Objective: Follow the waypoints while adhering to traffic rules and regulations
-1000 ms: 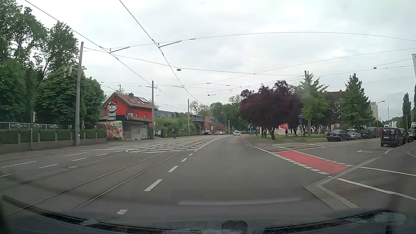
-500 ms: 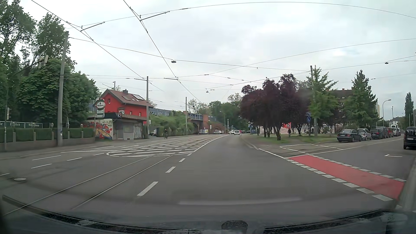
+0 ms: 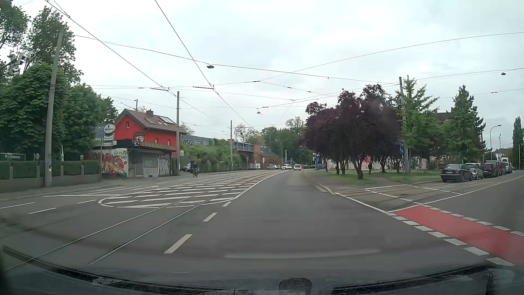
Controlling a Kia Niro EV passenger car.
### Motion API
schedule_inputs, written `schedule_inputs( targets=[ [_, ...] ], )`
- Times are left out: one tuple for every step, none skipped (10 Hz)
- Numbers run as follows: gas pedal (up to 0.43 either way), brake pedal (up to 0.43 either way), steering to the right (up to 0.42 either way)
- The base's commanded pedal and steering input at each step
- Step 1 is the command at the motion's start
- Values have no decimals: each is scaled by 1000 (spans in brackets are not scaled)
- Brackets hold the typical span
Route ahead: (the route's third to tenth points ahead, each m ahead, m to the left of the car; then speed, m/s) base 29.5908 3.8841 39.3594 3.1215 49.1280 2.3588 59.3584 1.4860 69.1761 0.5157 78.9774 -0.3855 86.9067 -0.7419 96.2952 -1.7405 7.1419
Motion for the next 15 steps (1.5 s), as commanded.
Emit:
schedule_inputs(
  targets=[
    [118, 0, 8],
    [118, 0, 8],
    [118, 0, 8],
    [118, 0, 8],
    [118, 0, 8],
    [118, 0, 8],
    [118, 0, 9],
    [118, 0, 9],
    [118, 0, 10],
    [118, 0, 9],
    [118, 0, 9],
    [118, 0, 10],
    [118, 0, 10],
    [118, 0, 11],
    [118, 0, 10]
  ],
)
